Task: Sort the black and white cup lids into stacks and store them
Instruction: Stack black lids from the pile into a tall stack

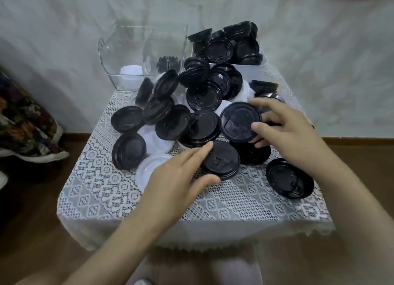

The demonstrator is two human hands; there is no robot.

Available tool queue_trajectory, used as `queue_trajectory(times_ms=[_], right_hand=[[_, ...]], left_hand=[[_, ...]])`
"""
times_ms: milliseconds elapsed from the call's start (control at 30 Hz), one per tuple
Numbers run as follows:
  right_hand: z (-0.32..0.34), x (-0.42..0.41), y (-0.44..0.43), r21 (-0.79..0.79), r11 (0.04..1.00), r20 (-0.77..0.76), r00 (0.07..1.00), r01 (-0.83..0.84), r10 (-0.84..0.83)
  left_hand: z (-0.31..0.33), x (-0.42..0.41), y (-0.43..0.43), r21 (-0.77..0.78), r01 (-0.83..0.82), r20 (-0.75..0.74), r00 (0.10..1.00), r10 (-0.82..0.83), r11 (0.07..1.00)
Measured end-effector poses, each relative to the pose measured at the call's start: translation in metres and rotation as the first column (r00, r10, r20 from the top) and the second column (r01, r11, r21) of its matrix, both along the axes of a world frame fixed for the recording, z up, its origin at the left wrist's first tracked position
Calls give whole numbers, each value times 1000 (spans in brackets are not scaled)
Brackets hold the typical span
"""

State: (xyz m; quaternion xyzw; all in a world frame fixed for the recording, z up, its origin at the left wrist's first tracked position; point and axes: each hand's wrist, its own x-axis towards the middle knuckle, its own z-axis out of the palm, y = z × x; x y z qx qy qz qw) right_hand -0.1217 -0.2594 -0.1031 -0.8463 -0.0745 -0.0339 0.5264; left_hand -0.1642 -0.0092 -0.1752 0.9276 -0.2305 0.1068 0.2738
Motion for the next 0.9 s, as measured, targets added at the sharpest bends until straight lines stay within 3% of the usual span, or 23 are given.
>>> queue_trajectory(times_ms=[200, 333, 467, 700, 800, 900], right_hand=[[-16, -26, 1, 99, 995, -256, 966, 3, 22], [-32, -31, 15, 112, 993, -355, 932, -38, 76], [-42, -30, 27, 20, 998, -283, 957, -63, 66], [-42, -36, 36, -148, 987, -163, 986, -66, 42], [-42, -39, 38, -259, 957, -160, 983, -133, 93], [-41, -41, 40, -265, 949, -189, 974, -171, 123]], left_hand=[[-16, 11, 15, 164, -3, 117, 993, -16, 986], [-12, 14, 26, 213, -12, 80, 997, -5, 977], [-11, 14, 34, 254, -67, 0, 998, 70, 965], [-18, 16, 36, 262, -26, 21, 1000, 21, 965], [-18, 18, 36, 252, -30, 19, 999, 26, 967], [-18, 18, 36, 244, -25, 28, 999, 19, 970]])
